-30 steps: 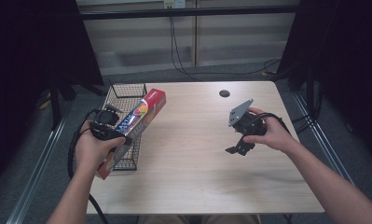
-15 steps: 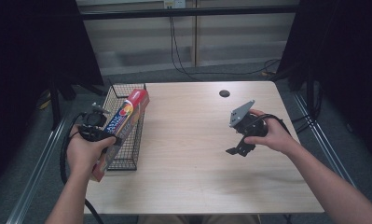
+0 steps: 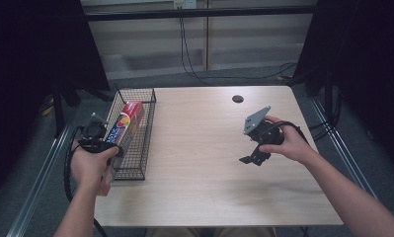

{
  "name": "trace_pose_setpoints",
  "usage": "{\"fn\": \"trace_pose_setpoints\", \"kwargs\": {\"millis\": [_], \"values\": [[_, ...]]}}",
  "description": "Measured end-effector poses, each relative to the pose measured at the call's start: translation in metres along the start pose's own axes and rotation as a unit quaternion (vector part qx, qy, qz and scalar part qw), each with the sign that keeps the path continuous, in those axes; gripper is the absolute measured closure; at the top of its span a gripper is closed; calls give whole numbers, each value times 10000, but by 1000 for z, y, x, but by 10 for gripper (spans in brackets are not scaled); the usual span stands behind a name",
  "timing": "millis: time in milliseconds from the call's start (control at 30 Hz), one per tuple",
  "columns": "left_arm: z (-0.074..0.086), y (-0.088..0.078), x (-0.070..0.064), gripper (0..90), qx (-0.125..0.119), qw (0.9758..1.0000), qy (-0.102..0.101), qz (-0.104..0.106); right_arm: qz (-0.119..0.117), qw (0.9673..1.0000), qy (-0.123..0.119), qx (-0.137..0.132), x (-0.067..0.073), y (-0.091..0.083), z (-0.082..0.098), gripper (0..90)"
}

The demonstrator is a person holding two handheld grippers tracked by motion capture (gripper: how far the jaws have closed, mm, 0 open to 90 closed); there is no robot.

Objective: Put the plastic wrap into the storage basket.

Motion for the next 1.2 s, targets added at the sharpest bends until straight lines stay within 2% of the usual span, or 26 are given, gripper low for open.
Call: {"fn": "trace_pose_setpoints", "kwargs": {"millis": [200,300,333,367,700,867,933,1000,1067,1167,1200], "values": [[5,7,3,424,114,9997,-173,-107,-57,10000,19,-10,1,1,3,1],[6,10,2,423,152,9996,-232,-104,-41,10000,55,-5,2,1,4,1],[6,11,2,423,159,9996,-187,-103,-36,10000,44,-11,1,2,4,1],[6,12,2,423,177,9995,-263,-81,-51,10000,48,-17,2,2,4,1],[8,19,1,421,246,9985,-473,-153,-102,9999,-20,4,4,1,5,0],[8,20,-1,420,284,9981,-522,-189,-85,9999,-52,16,4,0,6,0],[7,20,-3,419,277,9975,-616,-198,-72,10000,-14,-27,3,-1,7,1],[7,21,-3,418,317,9975,-581,-242,-62,10000,41,-44,3,0,8,1],[6,22,-4,417,344,9974,-583,-232,-53,10000,-6,-21,3,-1,9,1],[5,24,-6,415,389,9968,-639,-270,-47,10000,22,-38,3,-1,10,1],[5,25,-8,414,391,9964,-714,-231,-81,10000,30,-49,4,-1,10,1]]}}
Point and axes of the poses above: each handheld gripper's, and its own axes: y roughly forward along the jaws, z roughly out of its underside, x roughly to its left, the point moved 10 cm from there along y, roughly forward along the jaws, and after that the axes turned 9 degrees about -x, right-handed, at the moved point
